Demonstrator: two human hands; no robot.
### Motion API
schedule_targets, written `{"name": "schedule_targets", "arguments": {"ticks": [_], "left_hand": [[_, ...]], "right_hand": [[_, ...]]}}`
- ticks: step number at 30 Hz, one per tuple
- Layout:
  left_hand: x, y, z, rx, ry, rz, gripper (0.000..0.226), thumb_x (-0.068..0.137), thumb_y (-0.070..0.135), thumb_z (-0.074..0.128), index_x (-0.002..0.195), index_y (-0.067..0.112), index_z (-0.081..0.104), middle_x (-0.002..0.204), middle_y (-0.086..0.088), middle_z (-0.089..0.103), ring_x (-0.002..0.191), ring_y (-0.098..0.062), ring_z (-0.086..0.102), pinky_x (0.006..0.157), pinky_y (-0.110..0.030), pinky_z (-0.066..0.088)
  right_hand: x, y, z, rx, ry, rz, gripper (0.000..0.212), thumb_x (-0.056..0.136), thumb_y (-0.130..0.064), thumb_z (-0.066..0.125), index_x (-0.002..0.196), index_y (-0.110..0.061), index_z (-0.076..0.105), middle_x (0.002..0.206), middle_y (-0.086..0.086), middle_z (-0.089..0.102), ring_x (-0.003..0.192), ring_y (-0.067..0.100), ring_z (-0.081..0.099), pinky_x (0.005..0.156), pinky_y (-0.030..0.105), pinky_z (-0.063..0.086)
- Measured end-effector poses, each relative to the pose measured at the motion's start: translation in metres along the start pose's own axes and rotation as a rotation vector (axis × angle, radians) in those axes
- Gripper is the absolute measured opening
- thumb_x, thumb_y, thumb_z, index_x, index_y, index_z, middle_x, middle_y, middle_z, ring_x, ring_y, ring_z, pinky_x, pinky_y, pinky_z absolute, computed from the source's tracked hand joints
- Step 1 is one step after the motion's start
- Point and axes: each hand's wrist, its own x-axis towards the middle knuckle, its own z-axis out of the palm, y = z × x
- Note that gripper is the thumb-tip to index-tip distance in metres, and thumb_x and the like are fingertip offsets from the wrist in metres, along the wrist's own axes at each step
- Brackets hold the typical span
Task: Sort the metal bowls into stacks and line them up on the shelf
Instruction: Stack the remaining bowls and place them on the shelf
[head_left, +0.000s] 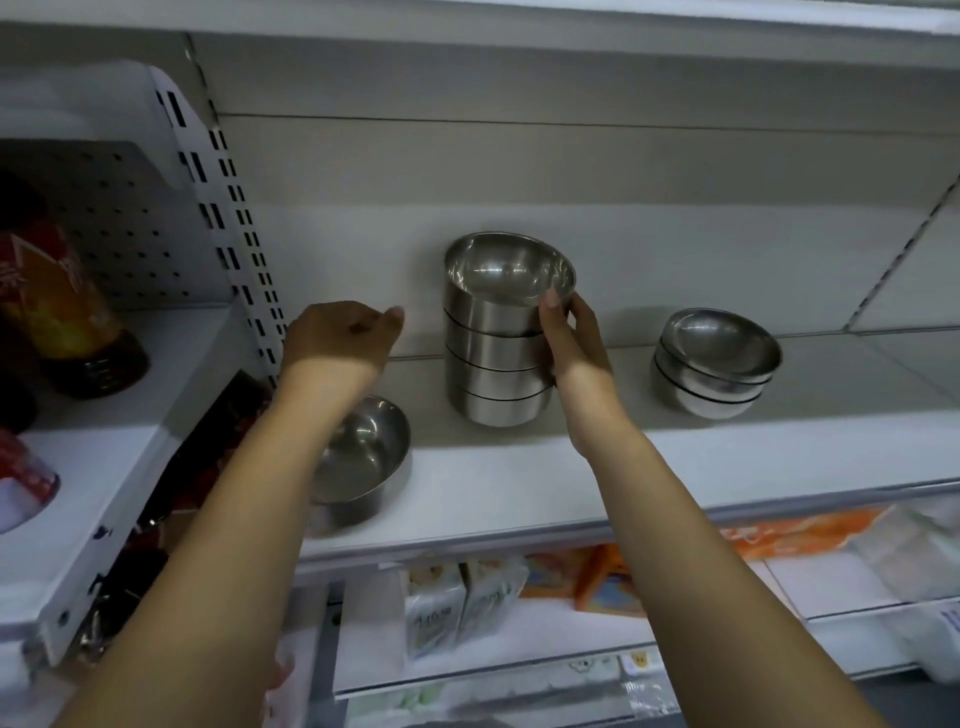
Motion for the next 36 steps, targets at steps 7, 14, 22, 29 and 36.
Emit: {"name": "schedule_targets", "arguments": {"ticks": [7, 14, 22, 29, 36], "left_hand": [[-0.011, -0.027, -0.038, 0.504, -0.417, -0.202, 0.040, 0.100, 0.043, 0.059, 0.125, 0.014, 0.070, 0.134, -0.009, 0.064, 0.122, -0.029, 0.059, 0.107, -0.038, 0.045], [-0.008, -0.043, -0.045, 0.506, -0.375, -0.289, 0.031, 0.097, 0.014, 0.066, 0.128, 0.015, 0.069, 0.142, -0.008, 0.059, 0.130, -0.028, 0.053, 0.108, -0.032, 0.040], [-0.019, -0.043, -0.048, 0.061, -0.200, -0.402, 0.017, 0.093, -0.004, 0.066, 0.086, 0.011, 0.071, 0.096, -0.014, 0.068, 0.083, -0.030, 0.066, 0.053, -0.032, 0.056], [-0.025, -0.023, -0.050, -0.532, -0.126, -0.393, 0.016, 0.097, -0.003, 0.059, 0.086, 0.003, 0.068, 0.086, -0.015, 0.073, 0.067, -0.023, 0.074, 0.053, -0.027, 0.061], [-0.013, -0.018, -0.054, -0.790, -0.040, -0.405, 0.013, 0.097, 0.001, 0.059, 0.088, 0.005, 0.067, 0.071, -0.007, 0.076, 0.059, -0.016, 0.075, 0.050, -0.023, 0.058]], "right_hand": [[-0.001, 0.011, 0.012, 0.084, 0.047, -0.045, 0.086, 0.090, -0.049, 0.068, 0.159, -0.035, 0.018, 0.148, -0.009, 0.050, 0.134, 0.006, 0.048, 0.106, 0.019, 0.039], [0.006, 0.018, 0.026, -0.062, 0.133, -0.247, 0.129, 0.052, -0.057, 0.091, 0.156, -0.040, 0.017, 0.154, -0.003, 0.042, 0.140, 0.011, 0.045, 0.115, 0.035, 0.042], [0.014, 0.000, 0.011, -0.330, 0.101, -0.441, 0.076, 0.066, -0.049, 0.089, 0.131, -0.032, 0.052, 0.117, -0.027, 0.050, 0.109, -0.016, 0.048, 0.096, 0.013, 0.046], [0.012, -0.005, 0.000, -0.291, 0.051, -0.377, 0.083, 0.061, -0.062, 0.084, 0.133, -0.046, 0.044, 0.132, -0.016, 0.054, 0.128, 0.012, 0.050, 0.103, 0.035, 0.049], [0.012, -0.011, -0.008, -0.268, -0.040, -0.323, 0.116, 0.062, -0.059, 0.088, 0.156, -0.036, 0.024, 0.147, -0.011, 0.044, 0.134, 0.008, 0.044, 0.111, 0.029, 0.043]]}}
